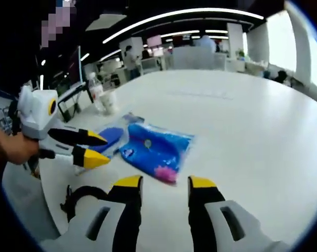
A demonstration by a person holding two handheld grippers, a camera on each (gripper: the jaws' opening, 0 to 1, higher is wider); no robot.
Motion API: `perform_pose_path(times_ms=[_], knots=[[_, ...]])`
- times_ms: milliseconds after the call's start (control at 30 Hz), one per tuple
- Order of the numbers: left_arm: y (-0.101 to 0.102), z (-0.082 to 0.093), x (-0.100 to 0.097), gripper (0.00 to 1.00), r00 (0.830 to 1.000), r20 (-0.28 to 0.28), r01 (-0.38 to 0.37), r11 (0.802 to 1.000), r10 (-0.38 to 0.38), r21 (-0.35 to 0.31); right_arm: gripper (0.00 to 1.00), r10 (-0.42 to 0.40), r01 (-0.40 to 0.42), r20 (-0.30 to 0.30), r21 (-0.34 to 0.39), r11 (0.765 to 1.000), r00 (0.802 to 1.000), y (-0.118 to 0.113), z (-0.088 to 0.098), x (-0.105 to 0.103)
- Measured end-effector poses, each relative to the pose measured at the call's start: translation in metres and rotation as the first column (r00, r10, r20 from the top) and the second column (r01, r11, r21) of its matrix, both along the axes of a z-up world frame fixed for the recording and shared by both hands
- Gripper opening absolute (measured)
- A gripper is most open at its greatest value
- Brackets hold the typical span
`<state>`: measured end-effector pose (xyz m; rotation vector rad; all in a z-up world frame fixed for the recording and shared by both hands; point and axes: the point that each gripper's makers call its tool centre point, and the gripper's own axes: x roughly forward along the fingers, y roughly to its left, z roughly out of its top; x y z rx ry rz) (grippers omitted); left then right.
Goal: Arrange the tabletop items into an orderly group along one side of the table until the central work area is clear of visible clutter.
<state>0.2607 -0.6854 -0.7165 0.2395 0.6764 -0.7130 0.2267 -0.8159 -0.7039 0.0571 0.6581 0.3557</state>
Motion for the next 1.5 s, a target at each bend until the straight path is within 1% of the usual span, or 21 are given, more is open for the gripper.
perform_pose_path(times_ms=[100, 300, 400, 633, 767, 1067, 1300, 1367, 1500], knots=[[-0.002, 0.001, 0.005, 0.28, 1.000, 0.006, -0.002, 1.000, 0.002, -0.005, 0.28, -0.009, 0.009, 0.004, 0.001, 1.000, 1.000, -0.002, 0.000, 0.003], [-0.007, 0.000, 0.011, 0.22, 1.000, 0.003, 0.001, 1.000, -0.001, -0.012, 0.23, -0.020, 0.020, -0.005, -0.005, 1.000, 1.000, -0.004, -0.005, 0.010], [-0.009, 0.000, 0.014, 0.20, 1.000, 0.005, 0.003, 1.000, -0.003, -0.015, 0.17, -0.018, 0.018, -0.001, -0.008, 1.000, 1.000, -0.004, -0.005, 0.012], [-0.009, 0.000, 0.022, 0.16, 1.000, 0.000, -0.010, 1.000, 0.010, -0.022, 0.15, -0.028, 0.028, -0.007, -0.009, 1.000, 1.000, -0.006, -0.008, 0.018], [-0.011, -0.001, 0.026, 0.13, 1.000, -0.008, -0.023, 0.999, 0.023, -0.032, 0.11, -0.032, 0.031, -0.014, -0.008, 0.999, 0.999, -0.007, -0.011, 0.020], [-0.017, -0.003, 0.031, 0.04, 1.000, -0.023, -0.014, 0.999, 0.013, -0.036, 0.05, -0.042, 0.042, -0.019, -0.025, 0.999, 0.999, -0.011, -0.016, 0.026], [-0.017, -0.005, 0.035, 0.02, 1.000, -0.029, -0.012, 0.999, 0.011, -0.030, 0.02, -0.056, 0.055, -0.031, -0.020, 0.998, 0.998, -0.012, -0.020, 0.028], [-0.018, -0.005, 0.036, 0.02, 0.999, -0.032, -0.012, 0.999, 0.011, -0.032, 0.00, -0.057, 0.056, -0.035, -0.020, 0.998, 0.998, -0.012, -0.021, 0.029], [-0.019, -0.006, 0.036, 0.00, 0.999, -0.036, -0.007, 1.000, 0.007, -0.023, 0.00, -0.052, 0.051, -0.034, -0.024, 0.998, 0.998, -0.012, -0.019, 0.029]])
